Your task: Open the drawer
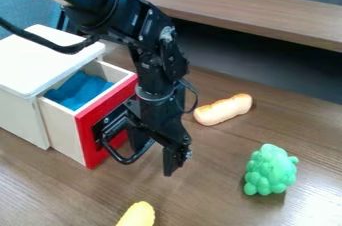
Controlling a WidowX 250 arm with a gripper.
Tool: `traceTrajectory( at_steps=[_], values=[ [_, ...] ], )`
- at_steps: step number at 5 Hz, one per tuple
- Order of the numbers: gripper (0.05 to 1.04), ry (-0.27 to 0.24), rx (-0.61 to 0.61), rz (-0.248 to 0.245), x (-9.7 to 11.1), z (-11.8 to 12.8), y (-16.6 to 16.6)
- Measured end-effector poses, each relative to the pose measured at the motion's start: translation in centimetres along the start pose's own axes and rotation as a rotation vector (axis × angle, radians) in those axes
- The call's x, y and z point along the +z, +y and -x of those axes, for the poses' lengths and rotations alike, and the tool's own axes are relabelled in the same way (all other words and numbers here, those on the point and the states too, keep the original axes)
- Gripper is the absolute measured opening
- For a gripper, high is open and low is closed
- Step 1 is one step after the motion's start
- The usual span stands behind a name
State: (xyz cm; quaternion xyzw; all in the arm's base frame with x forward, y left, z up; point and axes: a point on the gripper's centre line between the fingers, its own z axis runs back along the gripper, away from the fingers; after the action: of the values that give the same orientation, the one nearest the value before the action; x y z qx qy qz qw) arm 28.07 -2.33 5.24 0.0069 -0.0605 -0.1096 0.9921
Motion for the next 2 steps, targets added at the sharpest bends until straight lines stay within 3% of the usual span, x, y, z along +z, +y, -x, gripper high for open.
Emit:
traceTrajectory(
  at_steps=[2],
  values=[
    [0.999,-0.001,-0.009,0.030,0.04,-0.10,-1.00]
  ],
)
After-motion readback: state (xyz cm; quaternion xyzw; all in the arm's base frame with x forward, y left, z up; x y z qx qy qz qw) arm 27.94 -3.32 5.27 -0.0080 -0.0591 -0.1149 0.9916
